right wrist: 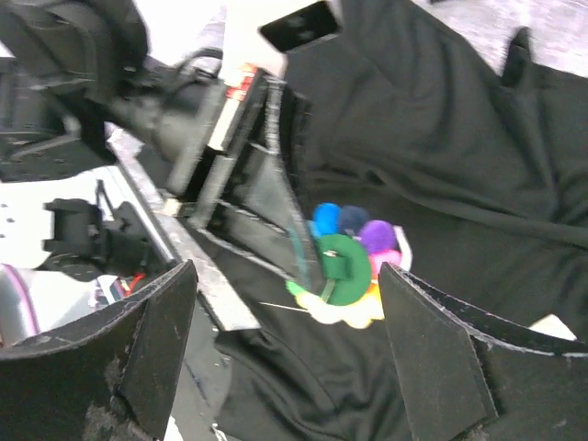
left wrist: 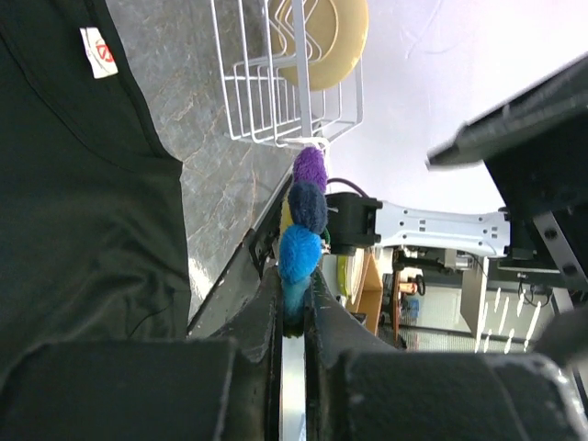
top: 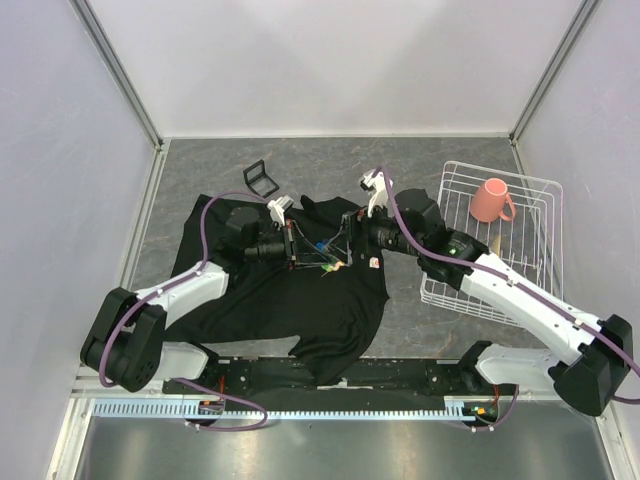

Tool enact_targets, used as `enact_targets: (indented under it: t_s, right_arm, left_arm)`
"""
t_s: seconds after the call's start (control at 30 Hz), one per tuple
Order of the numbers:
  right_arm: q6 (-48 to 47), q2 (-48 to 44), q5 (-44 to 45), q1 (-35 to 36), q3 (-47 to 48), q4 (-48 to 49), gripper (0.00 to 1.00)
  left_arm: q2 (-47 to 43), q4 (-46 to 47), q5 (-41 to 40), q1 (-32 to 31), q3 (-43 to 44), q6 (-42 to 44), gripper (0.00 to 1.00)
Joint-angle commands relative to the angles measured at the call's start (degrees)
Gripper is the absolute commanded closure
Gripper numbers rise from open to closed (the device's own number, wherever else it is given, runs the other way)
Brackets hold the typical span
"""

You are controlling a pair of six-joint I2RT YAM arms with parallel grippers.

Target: Remove the brooch from the garment

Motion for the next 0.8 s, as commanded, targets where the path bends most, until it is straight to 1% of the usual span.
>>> enact_targets:
  t_s: [0.0,0.07,0.1,0.2,0.33,0.53,0.7,0.77]
  right_arm:
    - [-6.26,0.98,2.25,-3.28,1.38,-8.29,0.18]
    - [-6.78,2.29,-0.12,-3.73,1.03,-8.03,0.24]
    - [-6.87,2.74,-0.66,-3.91,0.85,-7.85,0.30]
    - [-6.88,3.71,-3.11,-4.00,-0.20,-6.11,0.35]
    - [-5.56,4.15,-7.42,-4.26,-2.13,-2.59,0.35]
    - [-5.21,5.29,-9.71,-4.87,-3.63,-0.91,0.36]
    - [-4.42,5.73,-11.82,-5.84,-5.03,1.37,0.43]
    - [-3.72,5.82,-12.79,-6.02,-5.47,2.16,0.44]
  left_arm:
    - [-0.57,-3.58,4.06,-0.17,2.96,4.83,0.98]
    - [-1.10,-4.20,4.07,-0.17,3.23,5.18,0.98]
    - [-1.19,-4.29,4.15,-0.17,3.31,5.36,0.98]
    - [-1.45,-4.90,4.15,-0.26,3.49,5.71,0.98]
    - [-1.37,-4.90,4.33,-0.26,3.58,5.80,0.98]
    - [-1.72,-4.90,5.03,-0.26,3.58,6.06,0.98]
    - [-2.16,-4.11,6.09,-0.26,3.49,6.33,0.98]
    - [-2.07,-3.50,6.52,-0.26,3.40,6.24,0.98]
